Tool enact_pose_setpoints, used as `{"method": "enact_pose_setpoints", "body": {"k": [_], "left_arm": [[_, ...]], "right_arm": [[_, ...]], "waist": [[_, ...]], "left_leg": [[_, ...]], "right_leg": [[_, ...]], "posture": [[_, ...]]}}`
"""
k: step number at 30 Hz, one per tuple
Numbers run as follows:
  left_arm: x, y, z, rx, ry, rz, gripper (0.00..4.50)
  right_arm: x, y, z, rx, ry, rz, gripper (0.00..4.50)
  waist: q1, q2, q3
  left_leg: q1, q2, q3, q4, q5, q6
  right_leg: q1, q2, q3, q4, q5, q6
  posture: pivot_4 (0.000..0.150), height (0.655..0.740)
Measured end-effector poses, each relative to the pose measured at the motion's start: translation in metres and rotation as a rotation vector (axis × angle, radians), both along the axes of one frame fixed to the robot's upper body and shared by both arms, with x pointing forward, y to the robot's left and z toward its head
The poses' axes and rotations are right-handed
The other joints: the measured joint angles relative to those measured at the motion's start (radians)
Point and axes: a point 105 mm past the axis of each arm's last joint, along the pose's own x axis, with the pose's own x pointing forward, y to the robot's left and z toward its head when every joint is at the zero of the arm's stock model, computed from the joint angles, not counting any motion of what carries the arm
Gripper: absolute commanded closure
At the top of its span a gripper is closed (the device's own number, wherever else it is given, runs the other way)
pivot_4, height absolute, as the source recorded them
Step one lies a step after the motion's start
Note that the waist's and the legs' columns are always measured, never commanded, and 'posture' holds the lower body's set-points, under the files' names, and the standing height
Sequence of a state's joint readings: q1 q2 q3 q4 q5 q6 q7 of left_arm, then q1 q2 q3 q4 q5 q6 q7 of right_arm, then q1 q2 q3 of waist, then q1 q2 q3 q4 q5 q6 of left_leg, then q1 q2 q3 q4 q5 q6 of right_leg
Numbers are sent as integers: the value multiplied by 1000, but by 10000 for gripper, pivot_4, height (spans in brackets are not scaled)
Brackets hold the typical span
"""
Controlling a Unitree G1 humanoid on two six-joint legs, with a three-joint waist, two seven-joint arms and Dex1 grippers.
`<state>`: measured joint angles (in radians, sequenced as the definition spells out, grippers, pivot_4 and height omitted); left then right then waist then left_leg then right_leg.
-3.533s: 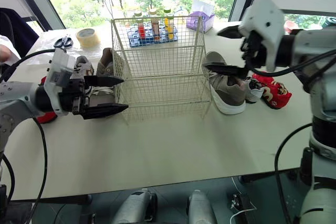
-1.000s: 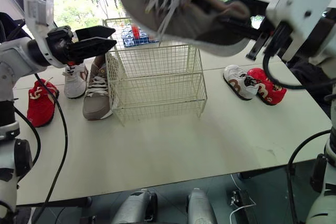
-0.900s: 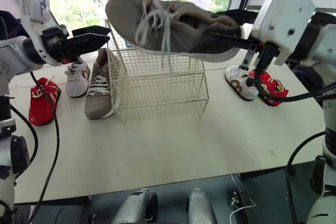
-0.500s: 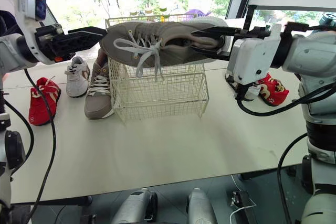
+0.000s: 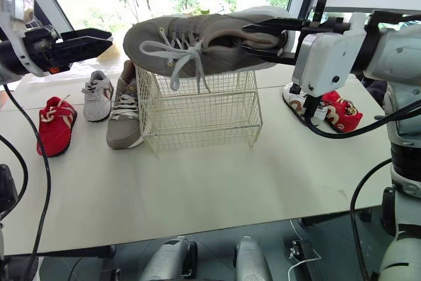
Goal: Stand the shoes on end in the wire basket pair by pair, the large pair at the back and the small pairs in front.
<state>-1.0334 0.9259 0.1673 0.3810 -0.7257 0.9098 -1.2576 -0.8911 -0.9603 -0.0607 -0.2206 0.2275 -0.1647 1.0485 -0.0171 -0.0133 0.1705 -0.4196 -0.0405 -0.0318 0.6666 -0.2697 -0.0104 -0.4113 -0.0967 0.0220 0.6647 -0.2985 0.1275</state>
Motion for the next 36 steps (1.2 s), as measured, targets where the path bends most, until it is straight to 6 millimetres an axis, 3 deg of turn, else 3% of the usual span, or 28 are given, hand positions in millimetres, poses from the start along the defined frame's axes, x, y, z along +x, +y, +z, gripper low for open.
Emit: {"method": "enact_pose_setpoints", "body": {"k": [7,12,15,21,24,25,27,31,34,36], "left_arm": [[10,-5,-17,4,58,-22,0],[8,-15,-10,-19,52,-83,0],[5,-20,-14,-2,72,-121,8713],[-3,-22,-23,26,113,-151,37424],[-3,-22,-25,23,131,-141,39130],[-3,-23,-24,16,131,-132,39130],[-1,-25,-24,-12,144,-117,39132],[3,-27,-26,-125,195,-93,39132],[1,-28,-22,-257,223,-93,39132],[-2,-33,-22,-313,229,-102,39132]], "right_arm": [[-14,15,4,-17,-29,78,36201],[-17,26,-4,-44,-13,128,36201],[-18,27,-5,-49,-18,137,37006],[-19,28,-5,-65,-33,153,37006],[-16,27,-5,-51,-2,141,37006],[-12,25,-4,-25,36,129,29771],[-8,20,2,55,134,105,21027],[3,-17,17,283,460,-19,314],[7,-61,27,610,717,-73,314],[8,-81,11,771,897,-85,314]], "waist": [[0,0,0],[-2,0,0],[-2,0,0],[-3,0,0],[0,0,0],[1,0,0],[3,0,0],[6,0,0],[6,-1,0],[6,-2,-1]], "left_leg": [[0,0,0,0,0,0],[0,0,0,0,0,0],[0,0,0,0,0,0],[0,0,0,0,0,0],[0,0,0,0,0,0],[0,0,0,1,0,0],[0,0,0,1,0,0],[-2,0,-1,1,0,0],[-2,0,-2,1,0,1],[-2,0,-2,0,0,1]], "right_leg": [[0,0,0,0,0,0],[0,0,0,0,0,0],[0,0,0,1,0,0],[0,0,0,1,0,0],[0,0,0,1,0,0],[0,0,0,1,0,0],[0,0,0,1,0,0],[0,-1,0,1,0,0],[1,-1,-1,0,0,0],[1,-1,-1,0,0,0]], "posture": [[1500,7400],[1500,7400],[1500,7400],[1500,7400],[1500,7400],[1500,7400],[1500,7400],[1500,7400],[1500,7400],[1500,7400]]}}
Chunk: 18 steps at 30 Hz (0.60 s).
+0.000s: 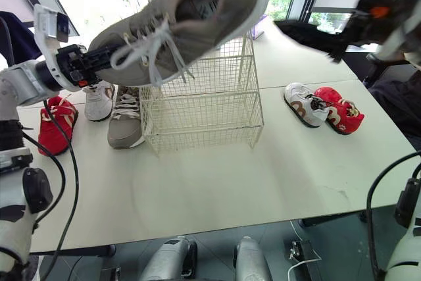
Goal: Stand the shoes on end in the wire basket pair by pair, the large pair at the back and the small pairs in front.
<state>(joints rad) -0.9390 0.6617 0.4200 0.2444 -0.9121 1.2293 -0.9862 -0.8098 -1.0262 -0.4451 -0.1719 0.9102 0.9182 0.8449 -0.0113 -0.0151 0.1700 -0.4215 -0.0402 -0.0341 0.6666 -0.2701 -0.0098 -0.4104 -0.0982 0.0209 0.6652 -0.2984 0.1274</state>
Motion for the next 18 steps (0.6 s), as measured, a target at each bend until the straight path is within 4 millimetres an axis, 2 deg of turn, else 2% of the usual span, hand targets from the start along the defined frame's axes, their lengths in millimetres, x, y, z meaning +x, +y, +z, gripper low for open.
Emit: {"method": "enact_pose_setpoints", "body": {"k": [2,4,5,7,9,11,18], "left_arm": [[-5,-8,-2,-60,9,-10,39132],[-9,-17,-4,-109,17,-21,39132],[-11,-22,-4,-121,19,-26,39132],[-13,-31,-4,-129,23,-38,39132],[-17,-35,-3,-144,26,-47,39132],[-19,-39,-4,-153,37,-54,39132],[-19,-38,-11,-170,82,-38,39132]], "right_arm": [[3,-10,-40,159,220,25,314],[8,-1,-80,283,382,82,314],[11,8,-90,346,415,111,314],[15,22,-85,400,401,143,314],[15,35,-63,420,318,176,314],[14,45,-49,420,263,205,314],[21,73,-40,391,238,299,314]], "waist": [[0,-2,-1],[-3,-2,-1],[-7,0,0],[-9,1,0],[-10,2,0],[-8,1,0],[-2,1,0]], "left_leg": [[0,0,-1,1,0,0],[0,0,1,2,0,0],[0,0,3,2,0,0],[0,-1,4,2,1,-1],[0,0,4,0,1,-2],[0,0,4,0,1,-2],[-3,-1,4,2,1,-2]], "right_leg": [[1,-1,0,0,0,0],[-1,-1,1,1,0,0],[-3,-1,3,3,0,0],[-6,0,5,6,0,0],[-7,1,5,6,0,0],[-7,1,5,6,0,0],[-7,0,4,5,0,0]], "posture": [[1500,7400],[1500,7400],[1500,7400],[1500,7400],[1500,7400],[1500,7400],[1500,7400]]}}
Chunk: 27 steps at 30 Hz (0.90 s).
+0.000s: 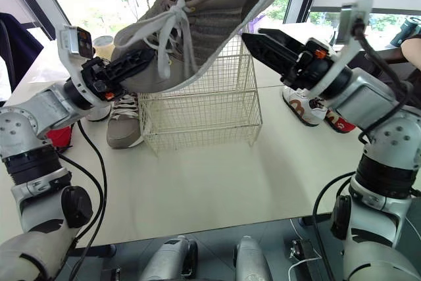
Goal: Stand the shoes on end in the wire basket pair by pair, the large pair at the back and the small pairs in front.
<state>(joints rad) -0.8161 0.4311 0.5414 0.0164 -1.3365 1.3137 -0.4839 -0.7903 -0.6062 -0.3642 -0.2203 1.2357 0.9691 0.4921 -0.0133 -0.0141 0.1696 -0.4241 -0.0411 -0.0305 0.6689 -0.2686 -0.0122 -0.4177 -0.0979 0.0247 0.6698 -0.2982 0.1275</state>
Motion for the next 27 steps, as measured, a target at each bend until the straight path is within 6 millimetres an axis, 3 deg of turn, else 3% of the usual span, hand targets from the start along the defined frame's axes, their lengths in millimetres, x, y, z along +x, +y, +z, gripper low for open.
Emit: {"method": "enact_pose_setpoints", "body": {"k": [12,19,22,25,27], "left_arm": [[0,2,-17,6,44,24,39132],[-2,4,-22,3,52,34,39132],[-3,5,-25,-2,59,34,39132],[-5,5,-26,9,52,36,39132],[-7,6,-23,19,34,47,39132]], "right_arm": [[-6,19,23,30,-63,120,314],[0,27,23,50,-36,152,314],[4,32,23,48,-32,154,8773],[7,32,21,54,-24,145,20933],[8,32,22,62,-29,145,25626]], "waist": [[-3,0,0],[-6,0,0],[-6,0,0],[-4,0,0],[-5,0,0]], "left_leg": [[0,0,0,-1,0,0],[0,0,0,-1,0,0],[0,0,0,-1,0,0],[-1,0,0,-1,0,0],[-1,0,0,-1,0,0]], "right_leg": [[0,0,0,-1,0,0],[-1,0,0,-1,0,0],[-1,0,0,-1,0,0],[-1,0,0,-1,0,0],[-1,0,0,-1,0,0]], "posture": [[1500,7400],[1500,7400],[1500,7400],[1500,7400],[1500,7400]]}}
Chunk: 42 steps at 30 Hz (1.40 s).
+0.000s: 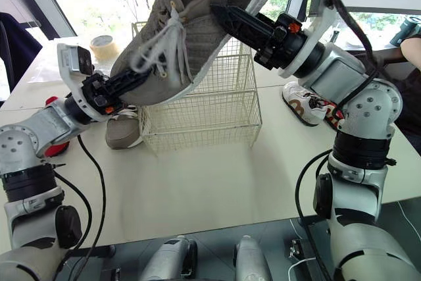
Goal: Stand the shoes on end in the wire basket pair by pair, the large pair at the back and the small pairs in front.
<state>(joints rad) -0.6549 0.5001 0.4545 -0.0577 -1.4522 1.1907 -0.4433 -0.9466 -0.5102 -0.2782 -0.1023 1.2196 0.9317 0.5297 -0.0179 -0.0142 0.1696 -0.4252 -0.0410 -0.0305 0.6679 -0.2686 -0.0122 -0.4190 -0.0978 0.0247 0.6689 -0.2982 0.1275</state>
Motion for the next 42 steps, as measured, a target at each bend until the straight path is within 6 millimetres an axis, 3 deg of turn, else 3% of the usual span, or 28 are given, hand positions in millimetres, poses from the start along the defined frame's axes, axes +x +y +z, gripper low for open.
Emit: {"method": "enact_pose_setpoints", "body": {"k": [6,7,9,13,14,20,24,28,34,42], "left_arm": [[-3,4,4,41,-38,29,39132],[-4,5,5,53,-49,34,28963],[-6,4,4,138,-67,23,21582],[-6,16,14,249,-142,61,1208],[-6,20,18,262,-167,74,146],[1,26,13,297,-180,83,146],[0,24,8,299,-181,79,146],[-4,16,1,294,-182,66,146],[-5,14,0,294,-181,75,146],[-9,11,-1,282,-184,83,146]], "right_arm": [[-1,2,1,-4,-6,11,26962],[0,2,2,-11,-9,13,26962],[3,3,10,-62,-31,15,26962],[2,-12,42,-174,-155,-23,26962],[5,-18,52,-201,-199,-45,26962],[40,-42,96,-384,-407,-207,26962],[44,-46,113,-505,-554,-272,26962],[56,-46,97,-660,-613,-296,26962],[53,-34,91,-755,-709,-229,26962],[69,-15,58,-820,-663,-148,26962]], "waist": [[-2,0,0],[-2,0,0],[-2,1,0],[0,0,1],[-1,1,1],[-12,2,2],[-25,1,2],[-30,1,2],[-27,2,2],[-21,2,2]], "left_leg": [[0,0,0,0,0,0],[0,0,0,0,0,0],[0,0,1,0,0,0],[-1,0,1,-2,0,0],[-1,0,1,-2,0,1],[-1,0,3,-3,0,0],[-2,0,3,-6,0,0],[-2,0,4,-5,0,0],[-1,1,3,-3,0,-1],[-1,0,2,-3,0,-2]], "right_leg": [[0,0,0,0,0,0],[0,0,0,0,0,0],[-1,0,0,0,0,0],[-1,1,0,-2,0,0],[-1,1,0,-3,0,0],[-3,1,1,-2,0,0],[-5,0,0,-3,0,0],[-5,-1,0,-2,0,0],[-5,0,0,-1,0,0],[-4,-1,0,-1,0,0]], "posture": [[1500,7400],[1500,7400],[1500,7400],[1500,7400],[1500,7400],[1500,7400],[1500,7400],[1500,7400],[1500,7400],[1500,7400]]}}
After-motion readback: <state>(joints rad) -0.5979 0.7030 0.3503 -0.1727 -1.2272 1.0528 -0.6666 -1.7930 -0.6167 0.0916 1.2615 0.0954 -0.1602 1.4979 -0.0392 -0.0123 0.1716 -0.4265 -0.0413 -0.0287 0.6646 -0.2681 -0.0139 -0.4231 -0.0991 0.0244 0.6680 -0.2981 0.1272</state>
